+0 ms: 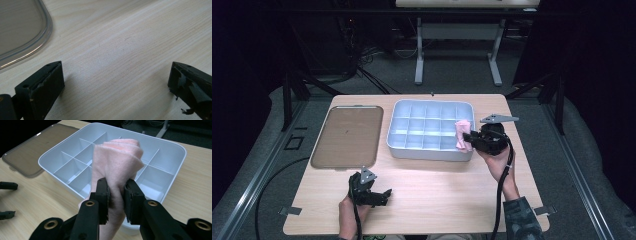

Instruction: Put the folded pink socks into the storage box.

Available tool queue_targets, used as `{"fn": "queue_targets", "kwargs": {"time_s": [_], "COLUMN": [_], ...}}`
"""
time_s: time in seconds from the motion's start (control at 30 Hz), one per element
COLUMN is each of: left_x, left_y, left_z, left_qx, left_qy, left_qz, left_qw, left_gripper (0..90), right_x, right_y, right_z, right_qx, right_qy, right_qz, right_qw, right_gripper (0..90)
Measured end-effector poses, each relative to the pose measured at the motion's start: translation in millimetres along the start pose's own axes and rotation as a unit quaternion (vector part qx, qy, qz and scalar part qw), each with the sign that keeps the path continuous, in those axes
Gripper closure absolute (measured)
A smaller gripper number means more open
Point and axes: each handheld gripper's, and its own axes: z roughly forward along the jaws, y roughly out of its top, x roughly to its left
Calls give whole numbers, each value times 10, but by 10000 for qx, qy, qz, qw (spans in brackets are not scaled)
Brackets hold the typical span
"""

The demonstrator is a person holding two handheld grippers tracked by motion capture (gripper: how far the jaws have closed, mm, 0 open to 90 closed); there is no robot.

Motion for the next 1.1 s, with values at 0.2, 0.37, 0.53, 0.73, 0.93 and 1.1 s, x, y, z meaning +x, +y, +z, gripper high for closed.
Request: {"fn": "queue_targets", "kwargs": {"time_s": [0.2,0.37,0.53,0.73,0.93,1.1], "left_x": [0,0,0,0,0,0], "left_y": [0,0,0,0,0,0], "left_z": [0,0,0,0,0,-1], "left_qx": [2,0,1,1,2,4], "left_qy": [-1,-1,0,-1,-2,-3], "left_qz": [-1,1,2,2,1,1], "left_qw": [10000,10000,10000,10000,10000,10000], "left_gripper": [5,5,5,5,5,5], "right_x": [-69,-128,-158,-179,-189,-165], "right_y": [17,25,36,43,31,-10], "right_z": [77,155,261,390,520,635], "right_qx": [62,139,225,332,521,767], "right_qy": [-162,-244,-350,-514,-704,-887], "right_qz": [19,38,-43,-113,-246,-511], "right_qw": [9998,9996,9991,9981,9959,9918], "right_gripper": [754,754,754,753,753,753]}}
